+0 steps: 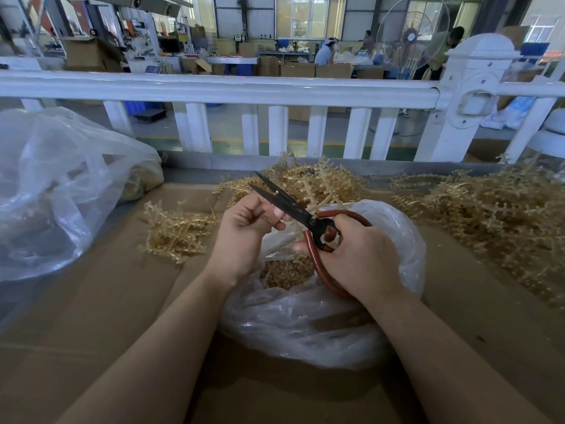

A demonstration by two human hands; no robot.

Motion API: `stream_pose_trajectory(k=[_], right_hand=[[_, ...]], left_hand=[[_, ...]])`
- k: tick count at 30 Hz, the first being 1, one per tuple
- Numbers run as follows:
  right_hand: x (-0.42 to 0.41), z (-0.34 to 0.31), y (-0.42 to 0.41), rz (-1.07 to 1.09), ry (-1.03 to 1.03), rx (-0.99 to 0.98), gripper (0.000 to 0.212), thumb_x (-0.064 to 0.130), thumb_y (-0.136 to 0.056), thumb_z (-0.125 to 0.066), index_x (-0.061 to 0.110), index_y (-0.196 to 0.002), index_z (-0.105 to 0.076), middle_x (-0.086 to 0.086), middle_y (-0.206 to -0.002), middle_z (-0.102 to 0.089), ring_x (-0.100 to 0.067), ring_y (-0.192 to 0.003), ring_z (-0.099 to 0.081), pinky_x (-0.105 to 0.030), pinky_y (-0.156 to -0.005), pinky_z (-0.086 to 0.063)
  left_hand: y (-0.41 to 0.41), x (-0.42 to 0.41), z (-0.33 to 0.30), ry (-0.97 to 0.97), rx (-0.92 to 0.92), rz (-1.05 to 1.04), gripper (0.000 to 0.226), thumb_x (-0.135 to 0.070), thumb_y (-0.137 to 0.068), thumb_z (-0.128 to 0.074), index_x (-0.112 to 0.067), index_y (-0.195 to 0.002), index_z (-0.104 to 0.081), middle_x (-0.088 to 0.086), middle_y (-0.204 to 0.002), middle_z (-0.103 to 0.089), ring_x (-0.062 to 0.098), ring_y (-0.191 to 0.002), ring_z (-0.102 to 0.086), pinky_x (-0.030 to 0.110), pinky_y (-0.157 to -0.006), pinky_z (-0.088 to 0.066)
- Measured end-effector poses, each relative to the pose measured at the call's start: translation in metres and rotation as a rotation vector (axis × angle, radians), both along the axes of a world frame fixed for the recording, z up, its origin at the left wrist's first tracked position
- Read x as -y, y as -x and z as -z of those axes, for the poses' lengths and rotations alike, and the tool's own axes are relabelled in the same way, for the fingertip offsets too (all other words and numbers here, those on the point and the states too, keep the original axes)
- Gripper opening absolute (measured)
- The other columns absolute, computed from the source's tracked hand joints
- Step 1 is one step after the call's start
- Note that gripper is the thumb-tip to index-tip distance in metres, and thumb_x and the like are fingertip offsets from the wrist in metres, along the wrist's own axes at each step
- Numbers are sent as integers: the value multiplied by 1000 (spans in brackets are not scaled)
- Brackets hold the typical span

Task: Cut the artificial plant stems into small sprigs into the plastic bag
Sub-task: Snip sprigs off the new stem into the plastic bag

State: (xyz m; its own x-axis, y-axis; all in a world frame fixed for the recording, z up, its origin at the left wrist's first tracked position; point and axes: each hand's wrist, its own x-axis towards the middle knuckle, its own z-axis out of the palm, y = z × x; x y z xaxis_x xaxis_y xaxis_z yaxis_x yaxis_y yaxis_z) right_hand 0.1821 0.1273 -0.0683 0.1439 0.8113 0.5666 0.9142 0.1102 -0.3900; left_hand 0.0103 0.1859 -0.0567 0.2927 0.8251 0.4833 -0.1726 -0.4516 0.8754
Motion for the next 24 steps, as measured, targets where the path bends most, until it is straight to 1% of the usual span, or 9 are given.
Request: stream_pose_trajectory(k=[4,7,10,12,14,17,21,24], right_hand=[[0,1,0,-15,-3,-12,83,92,-69,-36,23,-101,-70,10,-92,-74,-9,-80,-68,-30,-71,-59],[0,1,0,-22,-12,-20,80,90,-70,-39,22,-99,-70,10,-90,-74,-10,-77,-68,-29,-68,-58],[0,2,1,-22,-14,-20,81,90,-71,-38,22,-99,-70,10,-90,-74,-10,-77,-68,-30,-67,-58],[-1,3,1,-25,-26,-29,83,91,-70,-37,22,-100,-70,10,-91,-74,-11,-78,-68,-30,-68,-58],[-1,3,1,-25,-35,-38,82,91,-70,-37,22,-101,-70,10,-91,-74,-11,-78,-68,-30,-67,-58],[0,4,1,-27,-57,-39,80,90,-71,-38,23,-100,-70,10,-89,-74,-10,-76,-67,-27,-65,-57],[0,4,1,-11,-71,-10,80,92,-72,-35,24,-96,-70,12,-83,-72,-7,-70,-65,-23,-61,-53],[1,4,2,-8,-67,-1,82,93,-72,-32,25,-96,-70,12,-84,-72,-5,-70,-64,-22,-61,-53]], left_hand=[[-1,0,0,13,-17,-13,21,3,-97,-52,-12,-95,-66,-6,-77,-68,7,-69,-57,16,-69,-48],[-1,0,0,-2,-42,-22,19,2,-97,-52,-11,-95,-66,7,-82,-66,11,-73,-57,19,-70,-49],[-2,-1,1,5,-60,-30,18,3,-97,-53,-10,-96,-65,11,-84,-65,17,-76,-57,22,-71,-49],[-2,-2,2,5,-77,-37,16,3,-97,-53,-8,-96,-65,11,-83,-65,17,-77,-57,23,-72,-50],[-2,-2,3,3,-92,-40,13,3,-97,-54,-4,-97,-64,7,-82,-66,14,-76,-58,23,-73,-50],[-2,-3,4,4,-96,-44,12,2,-97,-54,-2,-98,-65,5,-82,-67,14,-77,-59,23,-73,-50],[-1,-2,4,2,-93,-48,14,1,-97,-55,-9,-97,-65,8,-83,-66,17,-78,-59,24,-73,-50],[-1,-3,6,-12,-100,-71,19,1,-97,-54,-13,-95,-66,4,-82,-67,16,-78,-59,24,-73,-50]])
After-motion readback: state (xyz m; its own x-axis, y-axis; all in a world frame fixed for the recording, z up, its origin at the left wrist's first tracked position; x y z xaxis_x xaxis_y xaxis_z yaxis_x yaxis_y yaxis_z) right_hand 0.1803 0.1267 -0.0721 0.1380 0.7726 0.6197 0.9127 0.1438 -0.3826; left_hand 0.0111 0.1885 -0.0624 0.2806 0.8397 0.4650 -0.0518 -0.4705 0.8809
